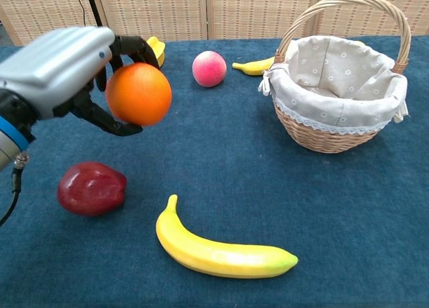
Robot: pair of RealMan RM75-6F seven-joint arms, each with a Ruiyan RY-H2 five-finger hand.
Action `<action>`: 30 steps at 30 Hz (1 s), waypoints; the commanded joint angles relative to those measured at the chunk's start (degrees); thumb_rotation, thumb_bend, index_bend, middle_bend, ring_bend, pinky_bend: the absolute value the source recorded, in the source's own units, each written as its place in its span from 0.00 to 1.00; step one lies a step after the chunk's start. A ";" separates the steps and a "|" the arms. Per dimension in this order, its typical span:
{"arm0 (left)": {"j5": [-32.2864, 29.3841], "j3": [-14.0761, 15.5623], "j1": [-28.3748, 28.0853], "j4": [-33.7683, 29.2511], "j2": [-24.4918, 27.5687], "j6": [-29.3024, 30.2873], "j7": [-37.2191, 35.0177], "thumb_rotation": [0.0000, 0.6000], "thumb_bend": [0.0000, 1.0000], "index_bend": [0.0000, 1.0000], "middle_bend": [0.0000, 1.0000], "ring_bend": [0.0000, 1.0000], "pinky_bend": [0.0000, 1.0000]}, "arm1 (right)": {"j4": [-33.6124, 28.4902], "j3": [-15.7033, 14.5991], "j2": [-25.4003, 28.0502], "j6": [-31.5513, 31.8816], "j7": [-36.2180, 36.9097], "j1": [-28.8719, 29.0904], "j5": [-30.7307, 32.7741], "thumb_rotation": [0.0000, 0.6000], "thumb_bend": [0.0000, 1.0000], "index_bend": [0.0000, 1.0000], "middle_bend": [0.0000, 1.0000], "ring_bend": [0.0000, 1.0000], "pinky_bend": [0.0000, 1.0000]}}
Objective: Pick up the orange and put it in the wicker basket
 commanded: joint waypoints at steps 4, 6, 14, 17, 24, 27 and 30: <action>-0.86 -5.41 -2.57 -9.97 4.73 -1.68 7.10 1.00 0.34 0.63 0.51 0.51 0.52 | 0.05 0.08 0.13 -0.16 0.56 0.17 0.57 1.00 0.00 0.21 0.07 0.04 0.00; -2.94 -7.36 -4.16 -10.07 4.06 -3.35 8.17 1.00 0.34 0.63 0.51 0.51 0.52 | 0.18 0.14 0.26 -0.17 1.11 0.20 1.18 1.00 0.00 0.21 0.07 0.04 0.00; -10.88 -11.96 -10.10 -4.67 0.03 -9.57 8.80 1.00 0.34 0.63 0.51 0.51 0.52 | 0.85 0.16 0.80 -0.20 3.85 0.35 3.04 1.00 0.00 0.21 0.07 0.04 0.00; -13.11 -12.93 -12.53 -2.28 -1.72 -11.58 9.10 1.00 0.34 0.63 0.51 0.51 0.52 | 1.22 0.17 0.97 -0.30 4.90 0.32 4.09 1.00 0.00 0.21 0.07 0.04 0.00; -17.40 -14.80 -18.63 0.70 -5.78 -15.49 10.57 1.00 0.34 0.63 0.51 0.51 0.52 | 2.08 0.13 1.05 -0.41 6.36 -0.01 5.89 1.00 0.00 0.21 0.07 0.05 0.00; -18.20 -14.87 -20.23 0.35 -6.86 -15.76 11.28 1.00 0.34 0.63 0.51 0.51 0.52 | 2.26 0.15 1.04 -0.46 6.70 -0.15 6.50 1.00 0.00 0.21 0.07 0.05 0.00; -19.28 -15.23 -22.15 -0.28 -8.01 -15.89 12.82 1.00 0.34 0.63 0.51 0.51 0.52 | 2.52 0.22 1.08 -0.20 7.08 -0.44 7.16 1.00 0.00 0.21 0.07 0.05 0.00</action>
